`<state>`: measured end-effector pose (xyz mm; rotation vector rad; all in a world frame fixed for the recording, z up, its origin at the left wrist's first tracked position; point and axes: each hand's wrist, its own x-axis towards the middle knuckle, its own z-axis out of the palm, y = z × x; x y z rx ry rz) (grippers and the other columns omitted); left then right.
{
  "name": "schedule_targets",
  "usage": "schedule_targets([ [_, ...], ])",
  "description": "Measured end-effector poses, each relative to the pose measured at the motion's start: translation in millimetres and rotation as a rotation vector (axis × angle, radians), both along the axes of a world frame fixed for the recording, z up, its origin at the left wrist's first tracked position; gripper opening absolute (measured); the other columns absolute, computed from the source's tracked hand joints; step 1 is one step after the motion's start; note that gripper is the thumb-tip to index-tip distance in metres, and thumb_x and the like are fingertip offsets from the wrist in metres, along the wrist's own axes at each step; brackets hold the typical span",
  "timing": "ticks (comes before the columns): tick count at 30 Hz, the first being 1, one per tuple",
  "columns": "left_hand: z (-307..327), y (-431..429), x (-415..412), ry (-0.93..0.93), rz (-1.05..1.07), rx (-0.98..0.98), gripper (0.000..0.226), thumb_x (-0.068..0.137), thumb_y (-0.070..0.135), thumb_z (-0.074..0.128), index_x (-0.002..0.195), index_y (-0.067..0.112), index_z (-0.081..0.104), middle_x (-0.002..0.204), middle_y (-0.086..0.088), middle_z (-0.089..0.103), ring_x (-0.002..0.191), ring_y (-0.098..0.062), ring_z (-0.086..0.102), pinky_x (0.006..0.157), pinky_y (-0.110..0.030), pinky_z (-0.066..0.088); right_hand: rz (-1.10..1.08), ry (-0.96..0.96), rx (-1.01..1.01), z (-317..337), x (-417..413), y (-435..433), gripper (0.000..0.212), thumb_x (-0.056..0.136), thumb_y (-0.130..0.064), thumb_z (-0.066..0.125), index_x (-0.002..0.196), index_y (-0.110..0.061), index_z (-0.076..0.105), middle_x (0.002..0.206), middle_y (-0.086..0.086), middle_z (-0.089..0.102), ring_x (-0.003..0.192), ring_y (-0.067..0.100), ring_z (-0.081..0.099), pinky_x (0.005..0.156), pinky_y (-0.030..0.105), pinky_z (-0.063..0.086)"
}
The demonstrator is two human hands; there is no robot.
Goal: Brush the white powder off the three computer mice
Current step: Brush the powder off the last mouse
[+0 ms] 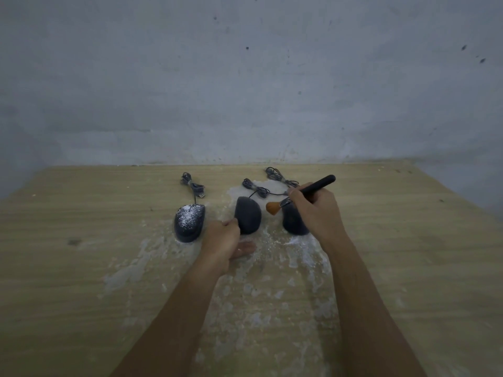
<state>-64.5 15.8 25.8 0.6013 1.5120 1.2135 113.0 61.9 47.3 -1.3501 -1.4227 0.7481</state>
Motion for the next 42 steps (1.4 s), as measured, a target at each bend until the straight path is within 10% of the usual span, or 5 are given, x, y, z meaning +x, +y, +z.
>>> schedule_targets([
  [12, -2, -8, -15, 0.417, -0.175, 0.022, 0.024, 0.095, 0.014, 0.040, 0.085, 0.022, 0.060, 0.085, -0.001, 0.072, 0.046, -0.009, 0.068, 0.041, -0.020, 0.046, 0.020, -0.025, 0.007, -8, -5, 2, 0.020, 0.095, -0.034, 0.067, 0.082, -0.018, 0.068, 0.069, 0.008, 0.067, 0.058, 0.008, 0.060, 0.052, 0.018, 0.045],
  [25, -7, -29, -39, 0.489, -0.066, 0.203, 0.019, 0.099, 0.020, 0.052, 0.094, 0.024, 0.070, 0.087, 0.009, 0.073, 0.046, -0.002, 0.063, 0.040, -0.016, 0.043, 0.049, 0.053, 0.042, -11, -36, -13, 0.015, 0.097, -0.036, 0.066, 0.094, -0.023, 0.073, 0.078, -0.003, 0.073, 0.064, 0.005, 0.063, 0.054, 0.015, 0.044],
  [35, -5, -49, -97, 0.864, 0.227, 0.320, 0.017, 0.091, 0.026, 0.066, 0.103, 0.015, 0.069, 0.096, 0.000, 0.070, 0.086, -0.021, 0.066, 0.076, -0.033, 0.052, 0.124, 0.230, 0.106, -16, -121, -42, 0.016, 0.096, -0.025, 0.067, 0.084, -0.035, 0.068, 0.075, -0.007, 0.073, 0.063, 0.000, 0.064, 0.052, 0.015, 0.049],
  [42, -14, -35, -99, 0.966, 0.037, 0.096, 0.087, 0.078, 0.054, 0.074, 0.140, 0.002, 0.041, 0.134, -0.016, 0.050, 0.125, -0.032, 0.049, 0.102, -0.041, 0.043, 0.033, 0.193, 0.043, -20, -136, -43, 0.020, 0.097, -0.030, 0.065, 0.077, -0.031, 0.066, 0.073, -0.001, 0.073, 0.054, 0.002, 0.061, 0.051, 0.026, 0.049],
])
